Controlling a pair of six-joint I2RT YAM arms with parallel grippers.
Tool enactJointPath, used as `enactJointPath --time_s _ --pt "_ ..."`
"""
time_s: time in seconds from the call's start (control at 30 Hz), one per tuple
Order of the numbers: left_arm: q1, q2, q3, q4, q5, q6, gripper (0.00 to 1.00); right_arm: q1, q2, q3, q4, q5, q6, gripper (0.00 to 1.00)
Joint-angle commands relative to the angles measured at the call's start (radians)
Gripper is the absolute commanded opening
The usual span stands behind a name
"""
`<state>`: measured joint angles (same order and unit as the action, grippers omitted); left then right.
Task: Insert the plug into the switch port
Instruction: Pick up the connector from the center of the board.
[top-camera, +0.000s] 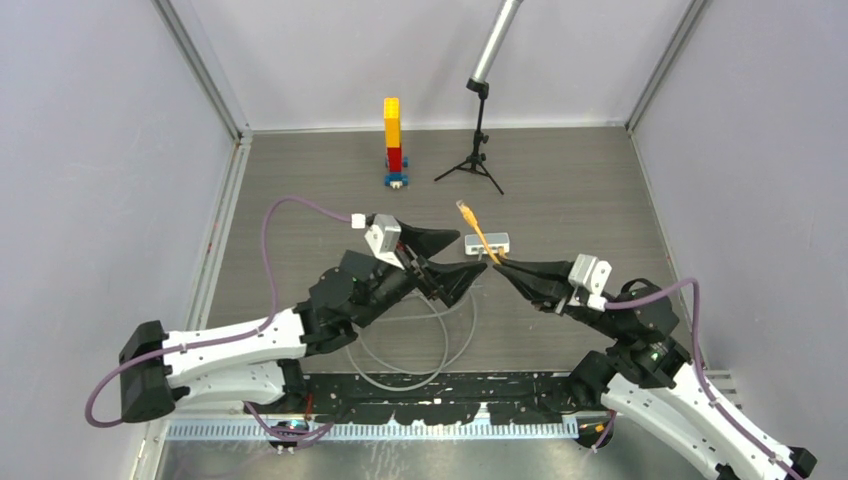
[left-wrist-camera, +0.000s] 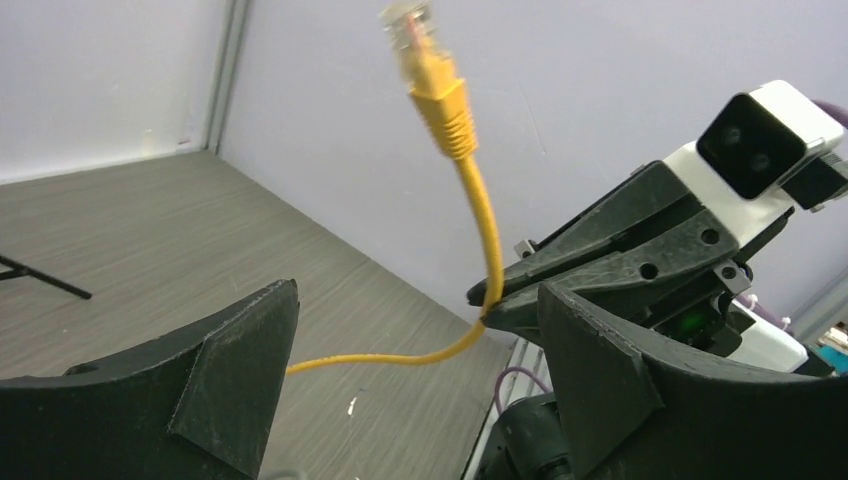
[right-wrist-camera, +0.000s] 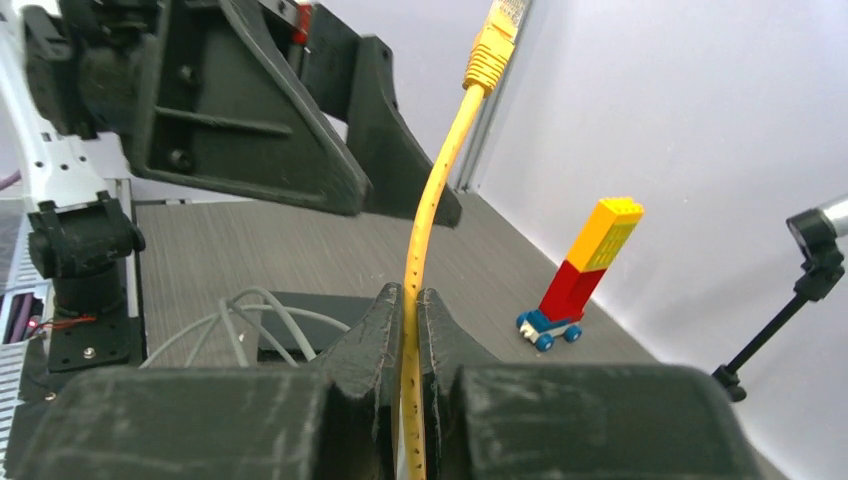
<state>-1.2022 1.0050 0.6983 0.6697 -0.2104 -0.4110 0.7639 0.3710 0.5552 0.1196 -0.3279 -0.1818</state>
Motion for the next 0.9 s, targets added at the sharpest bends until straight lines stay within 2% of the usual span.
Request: enactJointPath --time_s 0.0,0.17,0.3,0.4,0.47,0.53,0.63,0.73,0.87 --pt "0.001 0.040 0.033 0.196 0.051 0.051 0.90 0.003 -0.047 0.021 0.064 -0.066 -0.028 0.00" --pt "0.001 0.101 0.039 0.345 0.098 0.064 0.78 0.003 -0.069 0.023 0.015 -0.085 -0.010 0.00" --pt "0.000 0.121 0.048 0.402 0.149 0.047 0.70 0.003 -0.100 0.013 0.011 -0.082 0.016 0.00" --pt "0.000 0.132 0.058 0.406 0.187 0.043 0.42 0.002 -0.121 0.009 0.010 -0.089 0.033 0.01" --pt "0.001 0.137 0.061 0.406 0.196 0.037 0.28 0.002 -0.125 0.010 0.004 -0.098 0.046 0.00" --pt "0.001 0.142 0.065 0.411 0.205 0.033 0.17 0.003 -0.127 0.014 -0.009 -0.116 0.059 0.00" --pt "0.000 0.150 0.077 0.412 0.305 0.051 0.02 0.003 -0.126 0.025 -0.035 -0.132 0.087 0.00" --pt "0.001 0.150 0.082 0.415 0.434 0.106 0.00 0.002 -0.137 0.035 -0.066 -0.148 0.102 0.01" --pt "0.000 0.153 0.100 0.375 0.532 0.124 0.00 0.002 -0.162 0.034 -0.079 -0.143 0.118 0.01"
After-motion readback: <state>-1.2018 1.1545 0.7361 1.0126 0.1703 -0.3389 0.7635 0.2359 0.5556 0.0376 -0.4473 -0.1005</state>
